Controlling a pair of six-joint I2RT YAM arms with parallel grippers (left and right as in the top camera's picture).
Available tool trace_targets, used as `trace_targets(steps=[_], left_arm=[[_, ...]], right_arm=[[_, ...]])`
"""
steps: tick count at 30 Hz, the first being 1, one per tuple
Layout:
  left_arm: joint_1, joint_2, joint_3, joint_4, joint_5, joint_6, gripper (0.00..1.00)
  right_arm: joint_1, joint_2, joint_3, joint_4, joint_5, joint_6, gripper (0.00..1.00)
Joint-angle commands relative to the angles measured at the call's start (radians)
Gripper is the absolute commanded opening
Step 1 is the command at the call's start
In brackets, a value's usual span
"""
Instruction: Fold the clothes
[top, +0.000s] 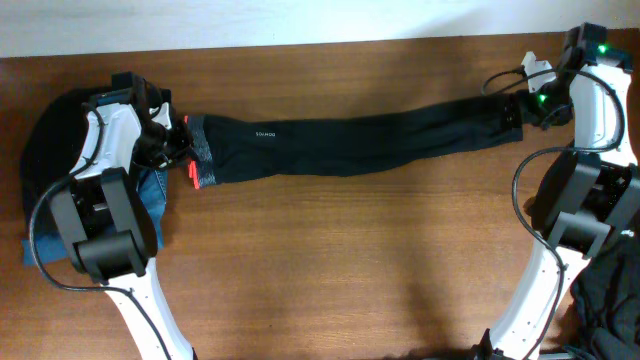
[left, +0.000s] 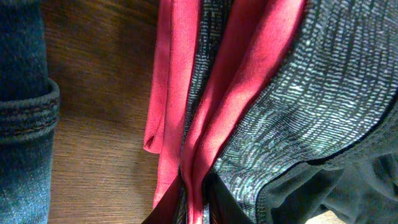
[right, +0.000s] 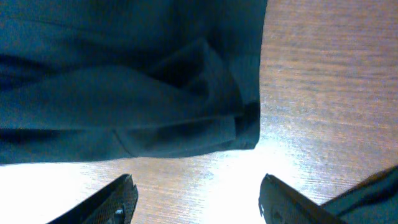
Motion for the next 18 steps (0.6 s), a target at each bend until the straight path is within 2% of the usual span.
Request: trace_targets(steps=[1, 9, 14, 18], left_arm=[[-0.006, -0.040, 0.014, 0.003, -0.005, 0.013, 0.12], [-0.006, -0.040, 0.014, 0.003, -0.005, 0.013, 0.13], [-0.006, -0.040, 0.014, 0.003, -0.005, 0.013, 0.13], [-0.006, -0.040, 0.014, 0.003, -0.005, 0.013, 0.13]], right_arm=[[-0.006, -0.003, -0.070, 0.031, -0.019, -0.079, 0.68], [-0.005, -0.003, -0.208, 0.177, -0.020, -0.055, 0.68], [-0.006, -0.003, -0.209, 0.240, -0.008, 0.020, 0.72], [-0.006, -0.004, -0.196, 0.251, 0.031, 0.047, 0.72]])
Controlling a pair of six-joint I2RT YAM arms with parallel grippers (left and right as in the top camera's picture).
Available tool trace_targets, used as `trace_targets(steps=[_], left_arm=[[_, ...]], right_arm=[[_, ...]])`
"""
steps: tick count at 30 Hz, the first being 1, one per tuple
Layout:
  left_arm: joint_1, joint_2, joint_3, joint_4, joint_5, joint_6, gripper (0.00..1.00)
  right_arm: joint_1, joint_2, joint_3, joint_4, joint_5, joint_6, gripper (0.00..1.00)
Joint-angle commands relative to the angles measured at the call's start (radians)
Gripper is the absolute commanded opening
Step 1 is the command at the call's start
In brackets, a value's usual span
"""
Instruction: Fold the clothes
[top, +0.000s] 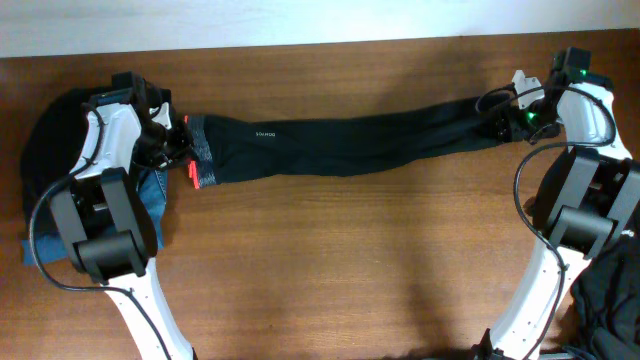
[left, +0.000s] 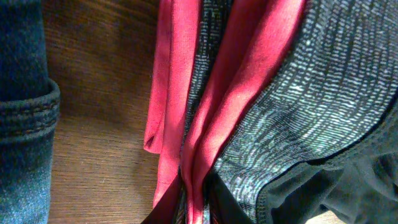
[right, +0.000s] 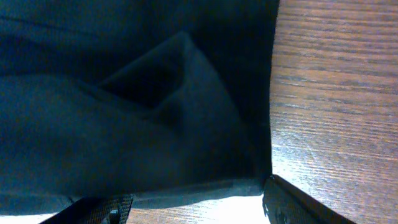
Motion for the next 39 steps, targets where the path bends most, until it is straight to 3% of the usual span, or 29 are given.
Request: trace_targets(steps=[1, 21, 23, 27, 33, 39], left_arm=[[-0.006, -0.040, 0.014, 0.003, -0.005, 0.013, 0.13], [-0.006, -0.040, 0.014, 0.003, -0.005, 0.013, 0.13], [-0.006, -0.040, 0.014, 0.003, -0.005, 0.013, 0.13], [-0.006, -0.040, 0.014, 0.003, -0.005, 0.013, 0.13], [-0.006, -0.040, 0.014, 0.003, -0.005, 0.013, 0.13], [-0.006, -0.040, 0.014, 0.003, -0.005, 0.013, 0.13]], right_arm=[[-0.001, -0.004, 0.016, 0.005, 0.051, 0.063, 0.73], [0.018, -0.004, 0.040, 0.043, -0.040, 0.037, 0.71], [0.025, -0.004, 0.040, 0.046, -0.041, 0.037, 0.67], [0.033, -0.004, 0.040, 0.048, -0.041, 0.038, 0.49], [0.034, -0.004, 0.040, 0.033, -0.041, 0.038, 0.38], [0.032, -0.004, 0.037, 0.008, -0.027, 0.038, 0.38]])
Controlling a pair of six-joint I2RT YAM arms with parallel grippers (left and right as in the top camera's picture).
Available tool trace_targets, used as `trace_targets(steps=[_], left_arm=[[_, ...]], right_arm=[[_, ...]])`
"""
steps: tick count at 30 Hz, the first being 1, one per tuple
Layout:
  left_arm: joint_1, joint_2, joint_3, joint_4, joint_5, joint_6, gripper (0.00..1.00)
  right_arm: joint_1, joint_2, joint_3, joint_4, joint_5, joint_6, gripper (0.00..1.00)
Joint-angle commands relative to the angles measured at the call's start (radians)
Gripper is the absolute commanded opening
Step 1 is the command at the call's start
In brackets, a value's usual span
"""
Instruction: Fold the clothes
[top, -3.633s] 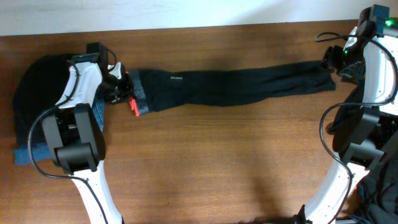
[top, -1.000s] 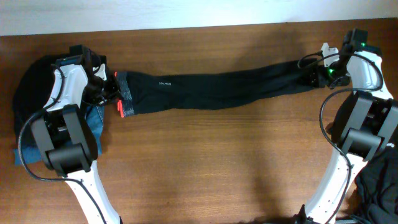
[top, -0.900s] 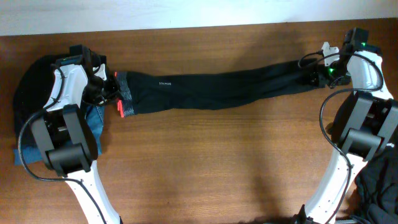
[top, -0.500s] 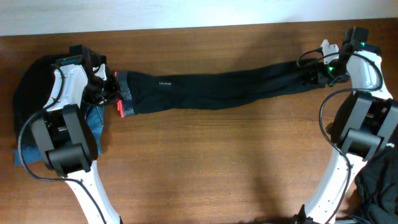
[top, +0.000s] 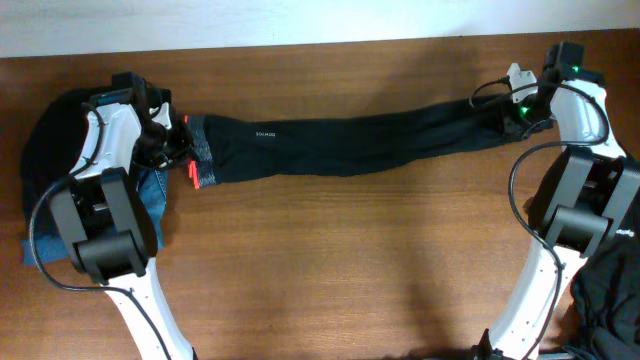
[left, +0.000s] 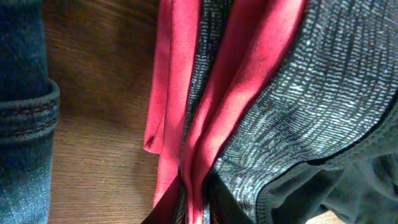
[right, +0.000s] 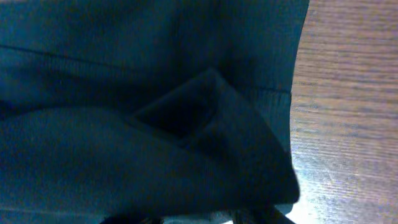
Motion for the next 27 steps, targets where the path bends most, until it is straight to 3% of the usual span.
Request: trace_targets(steps=[1, 15, 27], left_arm=[[-0.006, -0.040, 0.014, 0.003, -0.005, 0.013, 0.13], [-0.006, -0.040, 0.014, 0.002, -0.005, 0.013, 0.13], [-0.006, -0.040, 0.014, 0.002, -0.005, 0.012, 0.13]], right_arm=[[0.003, -0.004, 0.024, -0.011, 0.004, -0.006, 0.38], [0.003, -0.004, 0.024, -0.042, 0.083, -0.006, 0.43], [0.003, -0.004, -0.001, -0.040, 0.091, -0.006, 0.36]])
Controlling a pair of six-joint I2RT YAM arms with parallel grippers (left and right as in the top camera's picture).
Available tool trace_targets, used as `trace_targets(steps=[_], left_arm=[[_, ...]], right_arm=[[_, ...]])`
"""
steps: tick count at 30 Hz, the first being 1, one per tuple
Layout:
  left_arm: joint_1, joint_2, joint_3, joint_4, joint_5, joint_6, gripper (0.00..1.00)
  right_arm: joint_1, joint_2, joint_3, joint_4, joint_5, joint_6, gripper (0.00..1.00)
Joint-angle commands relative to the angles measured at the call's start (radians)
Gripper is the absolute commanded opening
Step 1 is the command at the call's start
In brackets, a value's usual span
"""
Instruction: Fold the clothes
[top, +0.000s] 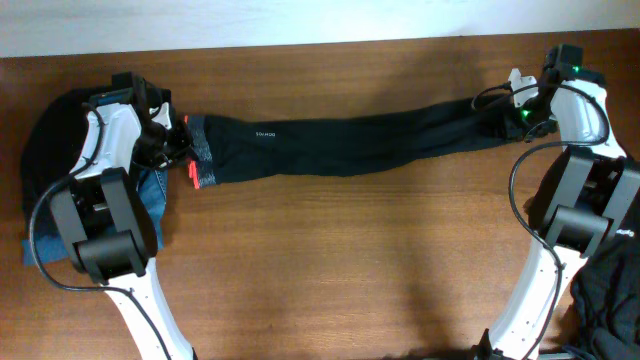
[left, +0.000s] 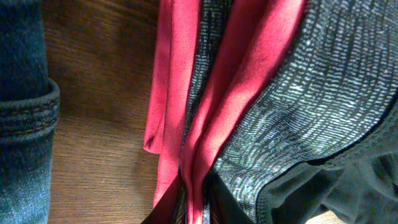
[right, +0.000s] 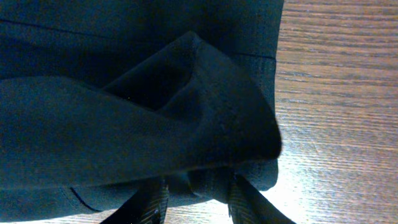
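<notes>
Black leggings (top: 340, 145) lie stretched left to right across the wooden table (top: 350, 260). My left gripper (top: 172, 140) is shut on the waistband end. In the left wrist view its jaws (left: 194, 208) pinch the red lining (left: 249, 74) and the grey-speckled waistband (left: 298, 106). My right gripper (top: 510, 112) is at the leg end. In the right wrist view it (right: 196, 196) is shut on the black cuff (right: 186, 112), which bulges in a fold above the fingers.
Blue jeans (top: 150, 195) and a black garment (top: 50, 140) lie piled at the left edge under my left arm; the jeans' hem (left: 22, 124) is close beside the waistband. Another dark garment (top: 610, 300) lies at the lower right by the right arm's base.
The right gripper's fingers now show with the cuff pinched between them, and the cuff's fold bulges further right. The left gripper and the waistband have not moved.
The right gripper stood open just past the cuff end, then open right at the cuff's edge. It was then shut on the cuff and still holds it now. The left gripper has stayed shut on the waistband throughout, with the leggings stretched between the two.
</notes>
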Motion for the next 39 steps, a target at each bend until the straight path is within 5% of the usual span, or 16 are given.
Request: trace_targets(steps=[1, 2, 5, 22, 32, 35, 39], left_arm=[[-0.006, -0.040, 0.014, 0.002, -0.005, 0.013, 0.13], [-0.006, -0.040, 0.014, 0.002, -0.005, 0.013, 0.13], [-0.006, -0.040, 0.014, 0.002, -0.005, 0.013, 0.13], [-0.006, -0.040, 0.014, 0.002, -0.005, 0.013, 0.13], [-0.006, -0.040, 0.014, 0.002, -0.005, 0.013, 0.13], [-0.006, -0.040, 0.014, 0.002, -0.005, 0.013, 0.13], [-0.006, -0.040, 0.014, 0.002, -0.005, 0.013, 0.13]], right_arm=[[0.003, -0.004, -0.006, 0.000, 0.012, -0.006, 0.36], [0.003, -0.004, -0.011, 0.001, 0.012, -0.006, 0.33], [0.003, -0.004, -0.012, 0.006, 0.013, -0.006, 0.04], [-0.108, -0.066, 0.137, -0.209, 0.094, 0.259, 0.04], [-0.173, -0.057, 0.137, -0.209, 0.053, 0.263, 0.04], [-0.172, -0.056, 0.137, -0.209, 0.035, 0.263, 0.08], [-0.172, -0.056, 0.137, -0.210, 0.003, 0.263, 0.41]])
